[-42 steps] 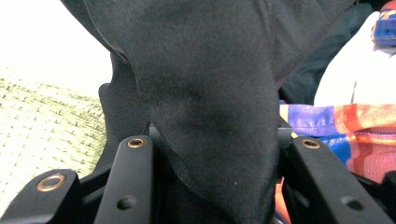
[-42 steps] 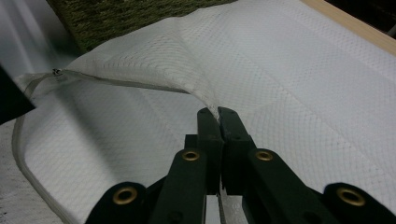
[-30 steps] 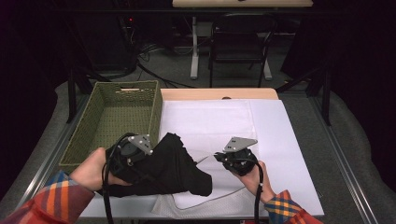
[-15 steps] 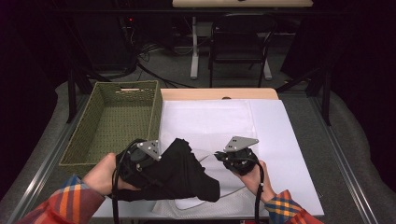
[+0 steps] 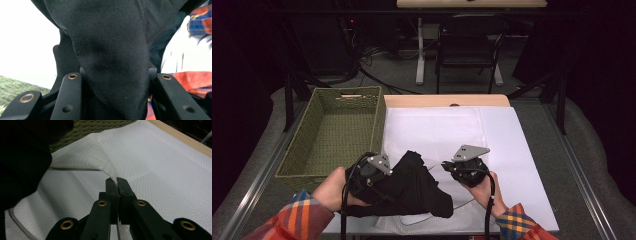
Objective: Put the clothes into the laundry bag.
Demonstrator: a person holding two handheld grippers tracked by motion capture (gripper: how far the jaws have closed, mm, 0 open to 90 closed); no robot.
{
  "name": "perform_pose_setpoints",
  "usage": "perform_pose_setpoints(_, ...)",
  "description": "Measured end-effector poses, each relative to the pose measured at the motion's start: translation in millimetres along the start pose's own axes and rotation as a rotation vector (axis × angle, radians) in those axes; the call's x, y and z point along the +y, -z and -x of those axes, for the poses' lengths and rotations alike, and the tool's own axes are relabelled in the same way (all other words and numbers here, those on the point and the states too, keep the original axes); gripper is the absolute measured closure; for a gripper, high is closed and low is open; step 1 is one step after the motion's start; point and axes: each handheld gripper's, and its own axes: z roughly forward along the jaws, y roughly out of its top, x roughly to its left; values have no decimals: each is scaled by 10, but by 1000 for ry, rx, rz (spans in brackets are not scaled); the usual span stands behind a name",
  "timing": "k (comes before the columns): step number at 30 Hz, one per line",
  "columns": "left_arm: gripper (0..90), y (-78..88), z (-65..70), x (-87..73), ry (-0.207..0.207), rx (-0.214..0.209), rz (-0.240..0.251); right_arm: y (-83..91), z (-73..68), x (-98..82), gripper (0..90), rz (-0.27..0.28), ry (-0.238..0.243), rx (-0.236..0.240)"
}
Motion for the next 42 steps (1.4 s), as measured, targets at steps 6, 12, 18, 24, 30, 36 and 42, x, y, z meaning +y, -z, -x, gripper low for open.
perform_pose_setpoints(6,590,-93,19,55,-8,-9,8,26,11,29,890,11,-9,-2)
perform_pose_setpoints(12,591,-190,49,88,-28,-16,21,41,11,46,891,15,-8,-4)
perform_pose_setpoints(18,590,-261,82,120,-57,-39,15,45,-9,60,892,15,2,-10)
perform_pose_setpoints(24,589,-377,81,146,-96,-80,0,25,6,58,891,14,0,-11)
perform_pose_setpoints(30,588,-537,42,171,-95,-110,-21,37,-15,67,892,19,1,-15)
perform_pose_setpoints(36,586,-662,-5,210,-74,-129,-43,70,-30,84,891,36,10,-20)
perform_pose_setpoints(42,579,-773,-86,206,-28,-132,-45,101,-29,96,891,46,11,-21)
